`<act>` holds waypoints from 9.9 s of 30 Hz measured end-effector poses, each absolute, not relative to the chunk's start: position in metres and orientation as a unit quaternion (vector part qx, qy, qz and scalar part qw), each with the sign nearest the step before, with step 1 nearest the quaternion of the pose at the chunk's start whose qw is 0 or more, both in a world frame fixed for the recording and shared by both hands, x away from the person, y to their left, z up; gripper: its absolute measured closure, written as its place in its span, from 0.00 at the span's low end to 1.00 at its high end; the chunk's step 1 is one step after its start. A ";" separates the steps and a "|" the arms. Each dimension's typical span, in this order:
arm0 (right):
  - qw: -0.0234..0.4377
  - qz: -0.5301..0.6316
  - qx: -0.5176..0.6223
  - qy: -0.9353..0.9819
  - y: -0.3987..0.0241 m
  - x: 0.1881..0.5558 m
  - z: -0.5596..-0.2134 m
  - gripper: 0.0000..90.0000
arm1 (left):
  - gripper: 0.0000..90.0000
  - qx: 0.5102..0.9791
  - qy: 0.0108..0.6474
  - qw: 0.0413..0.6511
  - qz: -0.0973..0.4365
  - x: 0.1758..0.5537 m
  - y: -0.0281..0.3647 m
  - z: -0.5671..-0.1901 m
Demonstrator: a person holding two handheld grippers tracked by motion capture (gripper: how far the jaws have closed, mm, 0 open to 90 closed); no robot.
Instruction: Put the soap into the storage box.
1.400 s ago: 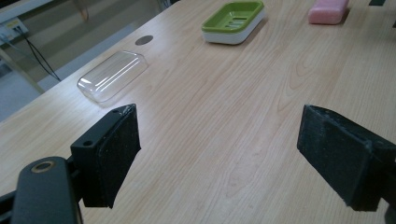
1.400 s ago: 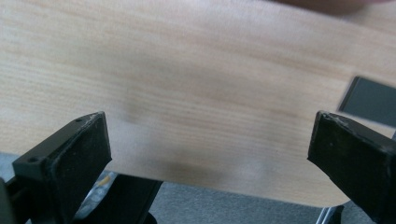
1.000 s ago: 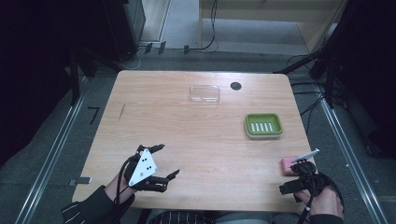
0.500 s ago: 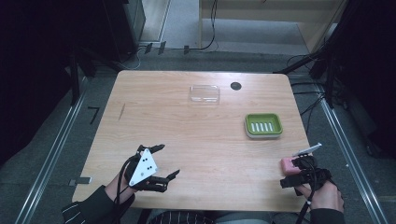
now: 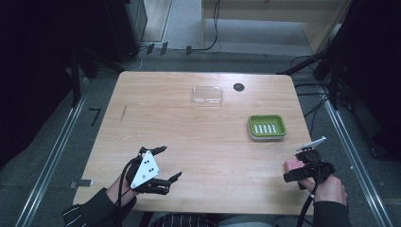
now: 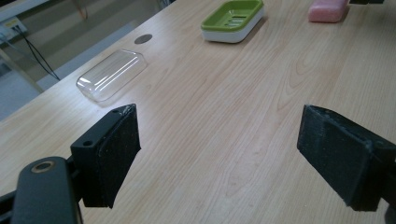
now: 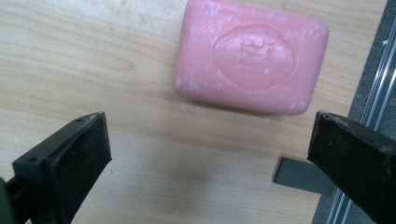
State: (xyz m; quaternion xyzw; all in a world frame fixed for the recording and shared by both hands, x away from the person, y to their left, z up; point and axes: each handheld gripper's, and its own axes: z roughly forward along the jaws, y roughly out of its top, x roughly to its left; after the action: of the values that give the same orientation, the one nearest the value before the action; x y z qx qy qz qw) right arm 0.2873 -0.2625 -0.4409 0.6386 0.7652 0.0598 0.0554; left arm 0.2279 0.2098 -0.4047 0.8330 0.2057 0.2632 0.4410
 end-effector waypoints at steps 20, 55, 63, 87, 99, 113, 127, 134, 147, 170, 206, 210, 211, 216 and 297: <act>0.034 0.063 0.649 0.758 -0.273 0.314 -0.447 0.00 | 0.16 0.833 0.205 0.440 0.264 0.228 0.210 -0.405; 0.018 0.015 0.667 0.745 -0.273 0.342 -0.476 0.00 | 0.16 0.833 0.206 0.440 0.264 0.228 0.210 -0.405; 0.017 0.011 0.665 0.746 -0.275 0.342 -0.479 0.00 | 0.16 0.833 0.206 0.440 0.264 0.228 0.210 -0.405; 0.011 0.020 0.668 0.744 -0.276 0.340 -0.479 0.14 | 0.16 0.834 0.205 0.440 0.264 0.228 0.210 -0.405; 0.003 0.018 0.661 0.750 -0.279 0.341 -0.478 0.14 | 0.16 0.833 0.206 0.440 0.264 0.228 0.210 -0.404; 0.019 0.023 0.647 0.762 -0.278 0.341 -0.465 0.15 | 0.16 0.833 0.206 0.441 0.264 0.227 0.211 -0.404; 0.033 0.038 0.639 0.768 -0.275 0.348 -0.450 0.15 | 0.16 0.832 0.210 0.439 0.266 0.225 0.214 -0.405; 0.041 0.045 0.626 0.777 -0.268 0.355 -0.440 0.15 | 0.16 0.831 0.215 0.437 0.269 0.223 0.216 -0.405; 0.051 0.058 0.606 0.792 -0.251 0.370 -0.426 0.15 | 0.16 0.828 0.226 0.433 0.274 0.218 0.222 -0.405; 0.056 0.064 0.578 0.812 -0.225 0.402 -0.411 0.15 | 0.16 0.826 0.238 0.427 0.281 0.212 0.230 -0.405; 0.036 0.071 0.561 0.824 -0.209 0.440 -0.402 0.15 | 0.16 0.824 0.243 0.427 0.282 0.211 0.231 -0.405; 0.036 0.072 0.561 0.824 -0.209 0.443 -0.403 0.15 | 0.16 0.824 0.243 0.427 0.282 0.211 0.232 -0.405; 0.034 0.072 0.562 0.823 -0.210 0.444 -0.403 0.15 | 0.16 0.824 0.243 0.427 0.282 0.211 0.232 -0.405; 0.032 0.071 0.567 0.820 -0.209 0.449 -0.404 0.15 | 0.16 0.824 0.243 0.426 0.283 0.211 0.232 -0.405; 0.021 0.079 0.644 0.761 -0.200 0.484 -0.455 0.15 | 0.16 0.824 0.249 0.422 0.285 0.209 0.235 -0.405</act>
State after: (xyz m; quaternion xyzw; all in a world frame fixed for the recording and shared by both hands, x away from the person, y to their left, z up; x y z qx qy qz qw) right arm 0.4835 -0.1998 -0.4548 0.6436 0.7610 0.0789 0.0208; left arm 0.2093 0.2347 -0.4048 0.8238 0.2488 0.2845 0.4225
